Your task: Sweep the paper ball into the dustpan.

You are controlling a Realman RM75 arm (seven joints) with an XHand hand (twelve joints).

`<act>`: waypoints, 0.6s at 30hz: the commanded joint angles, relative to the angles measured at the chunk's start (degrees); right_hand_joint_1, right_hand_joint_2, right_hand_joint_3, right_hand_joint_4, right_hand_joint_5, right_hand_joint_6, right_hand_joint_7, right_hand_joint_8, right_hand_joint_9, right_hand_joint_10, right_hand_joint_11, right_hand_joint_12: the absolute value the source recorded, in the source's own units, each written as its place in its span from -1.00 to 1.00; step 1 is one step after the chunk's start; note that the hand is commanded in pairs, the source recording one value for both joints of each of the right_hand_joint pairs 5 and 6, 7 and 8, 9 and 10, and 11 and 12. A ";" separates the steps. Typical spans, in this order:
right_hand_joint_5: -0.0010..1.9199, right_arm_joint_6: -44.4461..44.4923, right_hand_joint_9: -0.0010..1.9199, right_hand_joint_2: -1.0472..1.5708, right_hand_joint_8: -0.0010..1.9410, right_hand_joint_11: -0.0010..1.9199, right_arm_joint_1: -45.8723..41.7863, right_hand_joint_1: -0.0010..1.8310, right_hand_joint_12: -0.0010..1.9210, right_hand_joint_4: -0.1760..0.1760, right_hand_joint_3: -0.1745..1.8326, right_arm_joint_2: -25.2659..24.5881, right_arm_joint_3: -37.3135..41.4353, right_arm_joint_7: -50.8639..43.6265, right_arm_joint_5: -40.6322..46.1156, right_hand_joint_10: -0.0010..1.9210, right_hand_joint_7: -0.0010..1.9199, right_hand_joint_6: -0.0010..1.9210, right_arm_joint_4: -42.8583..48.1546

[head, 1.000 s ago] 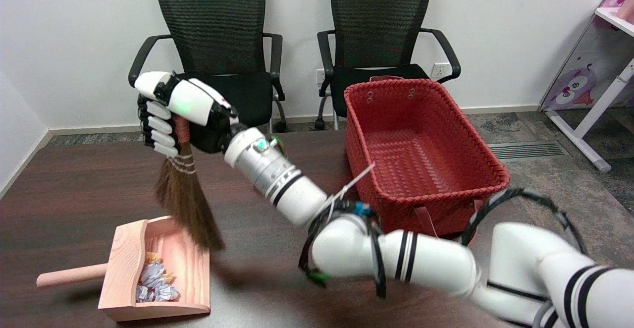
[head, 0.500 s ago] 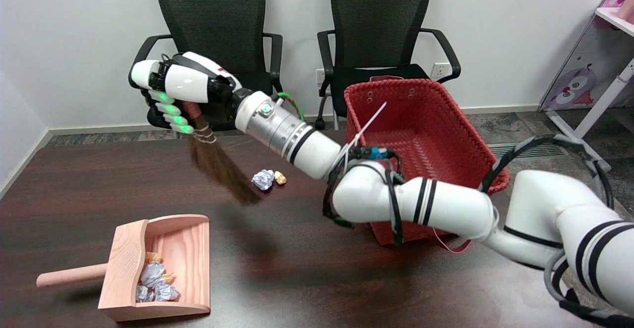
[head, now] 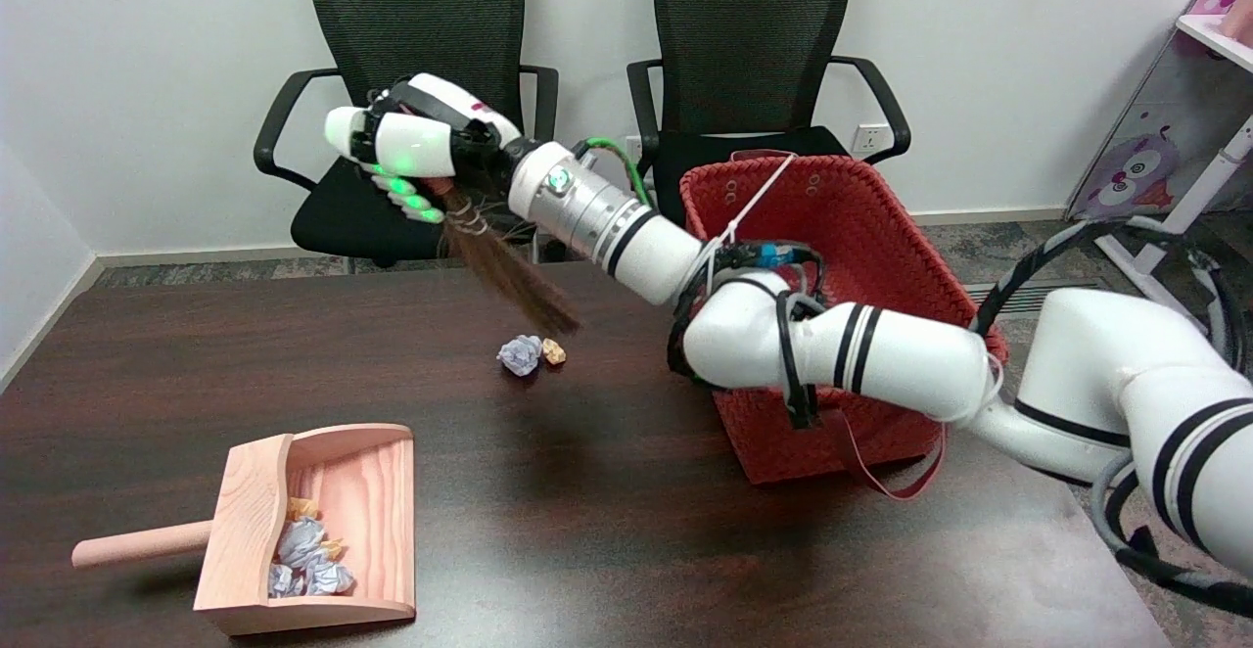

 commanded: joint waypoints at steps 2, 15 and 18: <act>1.00 19.18 1.00 0.57 0.98 1.00 9.37 -0.38 1.00 0.10 0.36 1.12 -17.65 16.65 -2.20 1.00 1.00 1.00 21.88; 1.00 27.99 1.00 0.68 0.98 1.00 4.70 -0.42 1.00 0.15 0.39 -7.57 -19.48 38.24 -11.87 1.00 1.00 1.00 44.88; 1.00 28.18 1.00 0.67 0.98 1.00 4.07 -0.42 1.00 0.15 0.41 -8.26 -19.40 40.44 -14.35 1.00 1.00 1.00 46.98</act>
